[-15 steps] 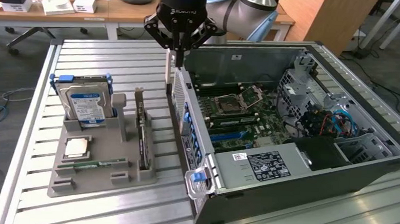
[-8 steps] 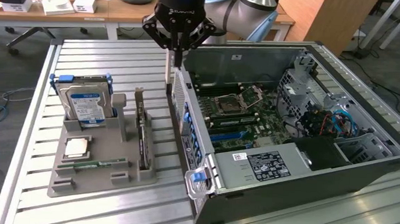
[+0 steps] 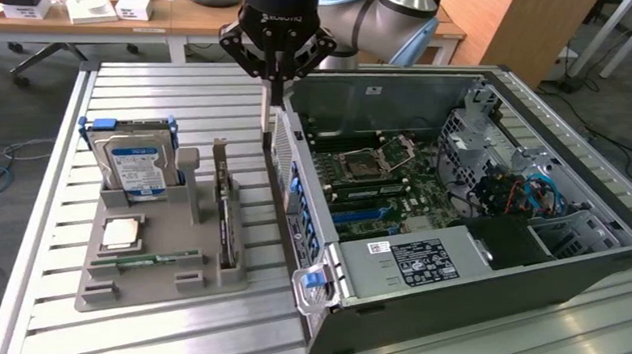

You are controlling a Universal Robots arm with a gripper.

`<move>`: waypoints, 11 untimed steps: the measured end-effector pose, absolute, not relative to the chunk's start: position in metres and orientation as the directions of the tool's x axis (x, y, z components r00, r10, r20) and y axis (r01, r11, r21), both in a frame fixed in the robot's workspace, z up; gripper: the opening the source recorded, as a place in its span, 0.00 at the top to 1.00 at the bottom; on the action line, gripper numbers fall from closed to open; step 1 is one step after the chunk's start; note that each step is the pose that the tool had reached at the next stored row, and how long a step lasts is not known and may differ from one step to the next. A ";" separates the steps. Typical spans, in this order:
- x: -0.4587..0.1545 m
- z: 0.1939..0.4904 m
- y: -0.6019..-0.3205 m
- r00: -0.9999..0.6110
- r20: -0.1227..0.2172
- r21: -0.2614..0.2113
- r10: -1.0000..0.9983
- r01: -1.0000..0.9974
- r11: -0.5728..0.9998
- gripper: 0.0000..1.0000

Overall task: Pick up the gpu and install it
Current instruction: 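Reach for the gpu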

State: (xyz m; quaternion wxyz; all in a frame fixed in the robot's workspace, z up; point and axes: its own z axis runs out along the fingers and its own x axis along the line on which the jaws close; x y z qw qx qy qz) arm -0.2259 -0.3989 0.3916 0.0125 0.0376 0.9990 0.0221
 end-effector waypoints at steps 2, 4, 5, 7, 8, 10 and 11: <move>-0.230 0.392 -0.399 -0.997 -0.023 0.045 0.076 0.075 0.996 0.89; -0.234 0.392 -0.399 -0.997 -0.023 0.045 0.076 0.075 0.996 0.89; -0.237 0.392 -0.399 -0.997 -0.023 0.045 0.076 0.075 0.996 0.89; -0.241 0.392 -0.399 -0.997 -0.023 0.045 0.076 0.075 0.996 0.89; -0.243 0.392 -0.399 -0.997 -0.023 0.045 0.076 0.075 0.996 0.89; -0.248 0.392 -0.399 -0.997 -0.023 0.045 0.076 0.075 0.996 0.89; -0.250 0.392 -0.399 -0.997 -0.023 0.045 0.076 0.074 0.996 0.89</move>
